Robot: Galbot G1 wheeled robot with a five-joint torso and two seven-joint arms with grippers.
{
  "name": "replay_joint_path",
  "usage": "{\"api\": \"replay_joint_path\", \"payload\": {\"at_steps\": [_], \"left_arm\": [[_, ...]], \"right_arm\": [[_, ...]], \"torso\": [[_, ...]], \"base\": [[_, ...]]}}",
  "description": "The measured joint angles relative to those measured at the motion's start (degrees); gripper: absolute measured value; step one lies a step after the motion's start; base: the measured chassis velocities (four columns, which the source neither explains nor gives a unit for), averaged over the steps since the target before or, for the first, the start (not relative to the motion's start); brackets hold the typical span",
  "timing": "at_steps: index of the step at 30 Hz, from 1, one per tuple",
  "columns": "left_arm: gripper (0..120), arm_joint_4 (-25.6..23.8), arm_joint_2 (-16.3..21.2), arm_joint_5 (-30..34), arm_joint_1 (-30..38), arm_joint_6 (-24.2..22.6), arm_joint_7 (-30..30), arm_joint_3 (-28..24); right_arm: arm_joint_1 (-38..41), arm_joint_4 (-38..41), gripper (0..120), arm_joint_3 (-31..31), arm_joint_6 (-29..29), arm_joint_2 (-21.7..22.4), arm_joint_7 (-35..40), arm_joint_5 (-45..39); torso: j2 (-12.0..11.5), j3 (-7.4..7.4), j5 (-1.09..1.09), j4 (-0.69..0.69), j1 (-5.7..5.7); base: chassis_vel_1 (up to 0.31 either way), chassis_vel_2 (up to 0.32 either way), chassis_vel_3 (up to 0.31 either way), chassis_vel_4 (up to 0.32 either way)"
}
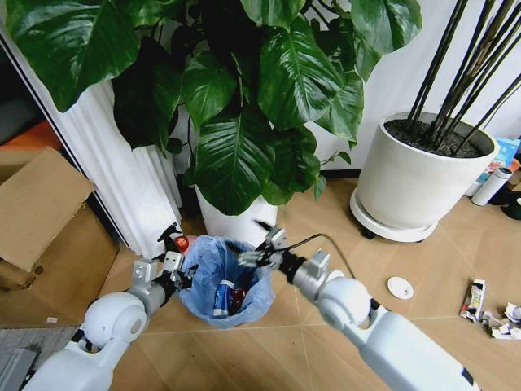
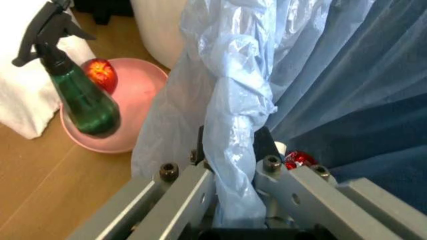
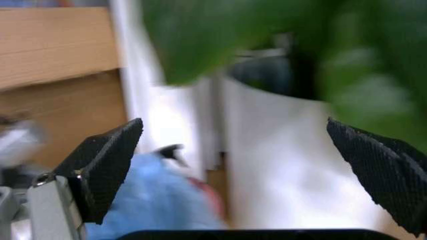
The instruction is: Pick up the trash bin and place the garbage on the floor into it.
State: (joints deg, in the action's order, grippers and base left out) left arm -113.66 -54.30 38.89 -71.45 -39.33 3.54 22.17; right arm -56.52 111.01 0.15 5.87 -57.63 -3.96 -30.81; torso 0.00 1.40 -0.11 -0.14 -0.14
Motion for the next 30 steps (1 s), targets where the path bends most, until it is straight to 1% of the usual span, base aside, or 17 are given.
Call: {"api": "replay_joint_path", "payload": {"at_steps": [1, 2, 3, 6, 11, 12, 14, 16, 17, 19, 20, 21, 23, 24, 26, 28, 30], "left_arm": [[0, 0.0, -0.1, 0.1, -0.1, 0.0, 0.0, 0.5], [0, 0.1, -0.2, 0.1, -0.1, 0.1, -0.1, 0.7], [0, 0.1, -0.2, 0.1, -0.1, 0.1, -0.1, 0.7], [0, 0.1, -0.2, 0.3, -0.2, 0.1, -0.2, 1.6], [0, 0.1, -0.1, 0.3, -0.3, 0.2, -0.4, 1.8], [0, 0.0, -0.1, 0.3, -0.4, 0.2, -0.4, 1.8], [0, -0.3, 0.1, 0.3, -0.4, 0.2, -0.5, 1.8], [0, -0.5, 0.2, 0.4, -0.4, 0.2, -0.5, 1.9], [0, -0.5, 0.2, 0.4, -0.4, 0.2, -0.5, 1.9], [0, -0.7, 0.2, 0.4, -0.4, 0.3, -0.5, 1.9], [0, -0.7, 0.1, 0.4, -0.5, 0.3, -0.5, 1.9], [0, -0.7, 0.1, 0.4, -0.5, 0.3, -0.5, 1.9], [0, -0.9, 0.0, 0.3, -0.7, 0.3, -0.6, 1.8], [0, -0.9, 0.0, 0.3, -0.7, 0.3, -0.6, 1.8], [0, -1.1, 0.1, 0.3, -0.7, 0.3, -0.6, 1.8], [0, -1.2, 0.3, 0.3, -0.8, 0.3, -0.6, 1.8], [0, -1.3, 0.4, 0.3, -0.8, 0.3, -0.6, 1.8]], "right_arm": [[-1.9, 0.1, 100, -3.4, 0.3, 0.5, 0.7, -0.3], [-2.9, 0.1, 100, -5.0, 0.5, 0.7, 1.0, -0.4], [-2.9, 0.1, 100, -5.0, 0.5, 0.7, 1.0, -0.4], [-8.3, -0.7, 100, -11.9, 1.1, 1.2, 2.4, -0.9], [-11.9, -5.1, 100, -15.8, 1.0, 0.8, 2.9, -0.8], [-12.5, -7.9, 100, -16.8, 0.3, 0.2, 2.6, -0.2], [-12.4, -14.6, 100, -17.7, -1.3, -1.3, 1.8, 1.5], [-11.2, -20.7, 100, -18.0, -2.3, -2.9, 1.1, 2.6], [-11.2, -20.7, 100, -18.0, -2.3, -2.9, 1.1, 2.6], [-8.5, -28.5, 100, -18.1, -5.0, -5.5, -0.4, 5.2], [-6.9, -32.6, 100, -18.1, -6.2, -7.3, -1.5, 6.9], [-6.9, -32.6, 100, -18.1, -6.2, -7.3, -1.5, 6.9], [-3.8, -40.6, 100, -18.1, -7.6, -11.3, -2.5, 9.0], [-3.8, -40.6, 100, -18.1, -7.6, -11.3, -2.5, 9.0], [-2.5, -44.6, 100, -18.1, -8.0, -13.3, -3.2, 10.1], [-1.2, -49.3, 100, -18.4, -8.1, -15.6, -2.9, 10.9], [-0.9, -50.9, 100, -18.8, -8.1, -16.4, -2.2, 11.3]], "torso": [[0.0, 0.00, 0.01, -0.01, 0.00], [0.0, 0.00, 0.01, -0.01, 0.00], [0.0, 0.00, 0.01, -0.01, 0.00], [0.0, 0.00, 0.02, -0.01, 0.00], [0.0, 0.00, 0.00, -0.02, 0.00], [0.0, 0.00, 0.04, -0.02, 0.00], [0.0, 0.00, -0.01, -0.01, 0.00], [0.0, 0.00, 0.05, -0.01, 0.00], [0.0, 0.00, 0.05, -0.01, 0.00], [0.0, 0.00, -0.02, -0.01, 0.00], [0.0, 0.00, 0.00, -0.01, 0.00], [0.0, 0.00, 0.00, -0.01, 0.00], [0.0, 0.00, -0.01, 0.01, 0.00], [0.0, 0.00, -0.01, 0.01, 0.00], [0.0, 0.00, 0.03, 0.01, 0.00], [0.0, 0.00, -0.01, 0.01, 0.00], [0.0, 0.00, 0.00, 0.00, 0.00]], "base": [[0.000, 0.000, 0.000, 0.000], [0.000, 0.000, 0.000, 0.000], [0.000, 0.000, 0.000, 0.000], [0.000, 0.000, 0.000, 0.000], [0.000, 0.000, 0.000, 0.000], [0.000, 0.000, 0.000, 0.000], [0.000, 0.000, 0.000, 0.000], [0.000, 0.000, 0.000, 0.000], [0.000, 0.000, 0.000, 0.000], [0.000, 0.000, 0.000, 0.000], [0.000, 0.000, 0.000, 0.000], [0.000, 0.000, 0.000, 0.000], [0.000, 0.000, 0.000, 0.000], [0.000, 0.000, 0.000, 0.000], [0.000, 0.000, 0.000, 0.000], [0.000, 0.000, 0.000, 0.000], [0.000, 0.000, 0.000, 0.000]]}}
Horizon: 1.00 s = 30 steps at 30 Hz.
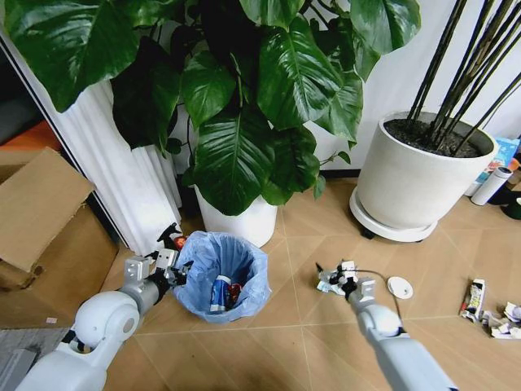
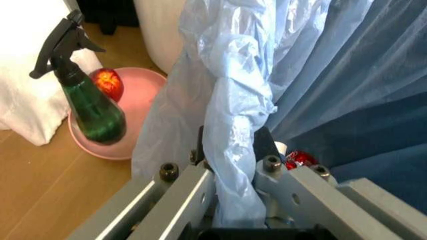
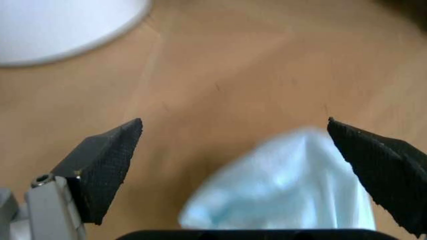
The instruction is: Pick up the trash bin and place the garbage on the floor into it.
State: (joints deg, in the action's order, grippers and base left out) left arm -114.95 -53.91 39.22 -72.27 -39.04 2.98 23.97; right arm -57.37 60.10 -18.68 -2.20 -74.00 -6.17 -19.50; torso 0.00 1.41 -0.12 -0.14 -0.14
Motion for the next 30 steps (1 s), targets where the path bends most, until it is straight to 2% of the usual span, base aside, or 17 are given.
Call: {"api": "replay_joint_path", "payload": {"at_steps": [5, 16, 18, 20, 22, 23, 25, 28, 29, 30], "left_arm": [[0, -0.1, 0.3, 0.0, -0.1, 0.0, -0.2, 0.2], [0, 0.1, 0.3, 0.0, 0.0, 0.1, -0.4, -0.1], [0, 0.1, 0.3, 0.0, -0.1, 0.1, -0.4, -0.1], [0, -0.1, 0.4, 0.0, -0.3, 0.1, -0.5, 0.1], [0, -0.2, 0.5, 0.0, -0.3, 0.1, -0.5, 0.2], [0, -0.3, 0.5, 0.0, -0.3, 0.1, -0.5, 0.2], [0, -0.3, 0.5, 0.0, -0.3, 0.1, -0.5, 0.3], [0, -0.5, 0.5, 0.0, -0.3, 0.1, -0.5, 0.3], [0, -0.5, 0.5, 0.0, -0.3, 0.1, -0.5, 0.3], [0, -0.5, 0.5, 0.0, -0.4, 0.1, -0.5, 0.3]], "right_arm": [[0.5, -2.7, 100, -1.5, 1.3, -1.7, 2.2, 0.8], [2.9, -7.3, 97, -2.9, 1.6, -3.2, 2.1, 1.3], [3.2, -7.9, 92, -3.1, 1.7, -3.5, 2.1, 1.3], [3.5, -8.5, 80, -3.4, 1.7, -3.8, 2.2, 1.3], [3.5, -8.7, 77, -3.5, 1.7, -3.9, 2.2, 1.3], [3.5, -8.9, 71, -3.8, 1.7, -4.1, 2.2, 1.3], [3.5, -9.0, 67, -3.9, 1.7, -4.2, 2.3, 1.3], [3.4, -9.2, 52, -4.5, 1.7, -4.3, 2.3, 1.3], [3.4, -9.2, 52, -4.5, 1.7, -4.3, 2.3, 1.3], [3.3, -9.2, 47, -4.6, 1.6, -4.3, 2.3, 1.3]], "torso": [[0.0, 0.00, -0.01, -0.01, 0.00], [0.0, -0.01, 0.00, -0.01, 0.00], [0.0, -0.01, 0.00, 0.00, 0.00], [0.0, 0.00, 0.01, -0.01, 0.00], [0.0, -0.01, 0.00, 0.00, 0.00], [0.0, -0.01, 0.00, 0.00, 0.00], [0.0, -0.01, 0.01, -0.01, 0.00], [0.0, -0.01, 0.00, -0.01, 0.00], [0.0, -0.01, 0.00, -0.01, 0.00], [0.0, -0.01, 0.01, -0.01, 0.00]], "base": [[0.000, 0.000, 0.000, 0.000], [0.000, 0.000, 0.000, 0.000], [0.000, 0.000, 0.000, 0.000], [0.000, 0.000, 0.000, 0.000], [0.000, 0.000, 0.000, 0.000], [0.000, 0.000, 0.000, 0.000], [0.000, 0.000, 0.000, 0.000], [0.000, 0.000, 0.000, 0.000], [0.000, 0.000, 0.000, 0.000], [0.000, 0.000, 0.000, 0.000]]}}
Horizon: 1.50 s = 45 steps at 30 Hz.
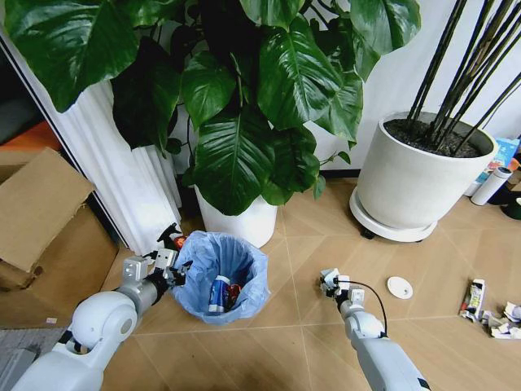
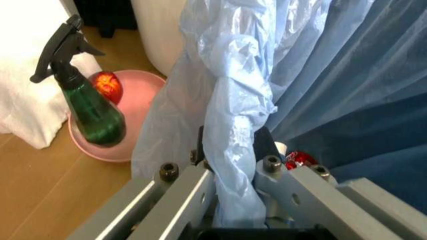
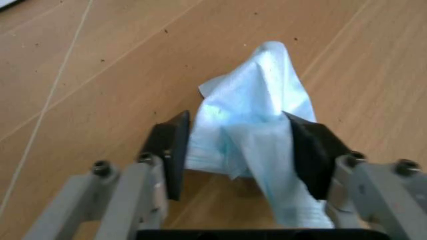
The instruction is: Pick up the trash bin and place the garbage on the floor into it.
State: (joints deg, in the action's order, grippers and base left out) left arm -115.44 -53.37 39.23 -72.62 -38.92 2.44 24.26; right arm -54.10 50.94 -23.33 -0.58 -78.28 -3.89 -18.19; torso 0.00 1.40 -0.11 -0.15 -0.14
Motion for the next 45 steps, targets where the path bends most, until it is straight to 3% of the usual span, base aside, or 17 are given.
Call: {"api": "replay_joint_path", "payload": {"at_steps": [13, 23, 31, 34, 37, 38, 41, 45], "left_arm": [[0, -0.2, 0.0, 0.0, -0.2, 0.0, 0.0, -0.3], [0, -0.6, 0.1, 0.0, -0.6, 0.0, 0.0, -0.1], [0, -0.8, -0.2, -0.4, -1.0, 0.1, 0.1, -0.2], [0, -0.8, -0.2, -0.4, -1.0, 0.1, 0.1, -0.3], [0, -0.8, -0.3, -0.5, -0.9, 0.1, 0.3, -0.6], [0, -0.8, -0.3, -0.5, -0.9, 0.1, 0.3, -0.6], [0, -0.6, -0.7, -0.9, -0.9, 0.1, 0.4, -1.0], [0, -0.2, -0.9, -1.1, -0.6, 0.1, 0.5, -1.3]], "right_arm": [[-0.6, -0.1, 0, -1.8, -1.1, 0.0, -0.1, 1.4], [-3.1, 7.4, 0, -2.3, -1.0, 1.4, 0.1, -0.3], [-13.7, 35.1, 0, -1.2, 2.4, 10.1, -2.2, -5.7], [-14.6, 37.8, 0, -0.9, 2.9, 11.3, -2.2, -6.3], [-17.1, 49.1, 0, 0.8, 4.8, 16.0, -2.1, -9.4], [-17.1, 49.1, 0, 0.8, 4.8, 16.0, -2.1, -9.4], [-16.9, 59.8, 0, 5.2, 7.0, 20.7, -1.6, -12.7], [-14.8, 65.9, 0, 9.5, 8.4, 22.4, -1.4, -14.5]], "torso": [[0.0, 0.00, 0.00, 0.00, 0.00], [0.0, 0.00, 0.01, 0.01, 0.00], [0.0, 0.00, -0.02, -0.01, 0.00], [0.0, 0.00, 0.00, -0.01, 0.00], [0.0, 0.00, -0.04, -0.01, 0.00], [0.0, 0.00, -0.04, -0.01, 0.00], [0.0, 0.00, -0.01, 0.00, 0.00], [0.0, 0.00, 0.02, 0.01, 0.00]], "base": [[0.000, 0.000, 0.000, 0.000], [0.000, 0.000, 0.000, 0.000], [0.000, 0.000, 0.000, 0.000], [0.000, 0.000, 0.000, 0.000], [0.000, 0.000, 0.000, 0.000], [0.000, 0.000, 0.000, 0.000], [0.000, 0.000, 0.000, 0.000], [0.000, 0.000, 0.000, 0.000]]}}
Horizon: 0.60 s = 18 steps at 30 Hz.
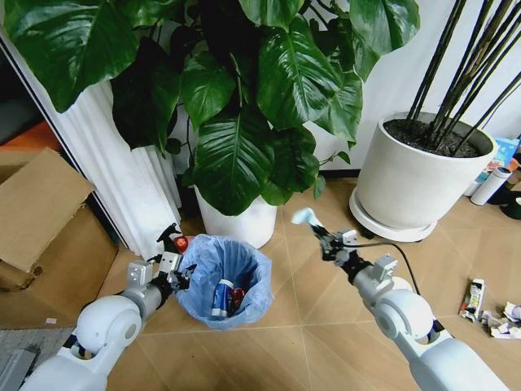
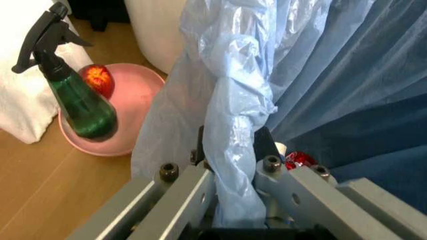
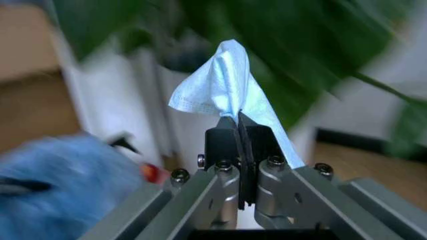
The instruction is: Pick up the trash bin and place the garbage on the floor into it.
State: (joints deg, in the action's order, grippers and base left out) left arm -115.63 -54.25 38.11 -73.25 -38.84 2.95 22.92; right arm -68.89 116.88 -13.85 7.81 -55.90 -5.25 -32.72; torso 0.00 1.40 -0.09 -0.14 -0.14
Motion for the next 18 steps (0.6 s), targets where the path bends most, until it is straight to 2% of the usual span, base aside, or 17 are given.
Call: {"api": "replay_joint_path", "payload": {"at_steps": [6, 8, 12, 18], "left_arm": [[0, 0.0, 0.1, 0.1, 0.2, 0.0, 0.5, -0.5], [0, -0.2, 0.0, 0.2, 0.3, -0.1, 0.8, -0.9], [0, -0.3, 0.0, 0.3, 0.2, -0.1, 0.9, -1.0], [0, -0.3, -0.3, 0.3, 0.2, -0.1, 1.2, -1.0]], "right_arm": [[3.0, 4.7, 0, 5.0, 1.3, 1.0, 0.8, -2.5], [5.1, 6.4, 0, 8.8, 2.2, 1.6, 1.5, -5.0], [5.7, 6.6, 0, 10.1, 2.3, 1.8, 1.6, -5.6], [7.4, 5.1, 0, 16.8, 2.5, 1.0, 1.5, -5.6]], "torso": [[0.0, 0.00, -0.01, 0.00, 0.00], [0.0, 0.00, -0.04, 0.00, 0.00], [0.0, 0.00, -0.03, 0.00, 0.00], [0.0, 0.00, -0.02, -0.01, 0.00]], "base": [[0.000, 0.000, 0.000, 0.000], [0.000, 0.000, 0.000, 0.000], [0.000, 0.000, 0.000, 0.000], [0.000, 0.000, 0.000, 0.000]]}}
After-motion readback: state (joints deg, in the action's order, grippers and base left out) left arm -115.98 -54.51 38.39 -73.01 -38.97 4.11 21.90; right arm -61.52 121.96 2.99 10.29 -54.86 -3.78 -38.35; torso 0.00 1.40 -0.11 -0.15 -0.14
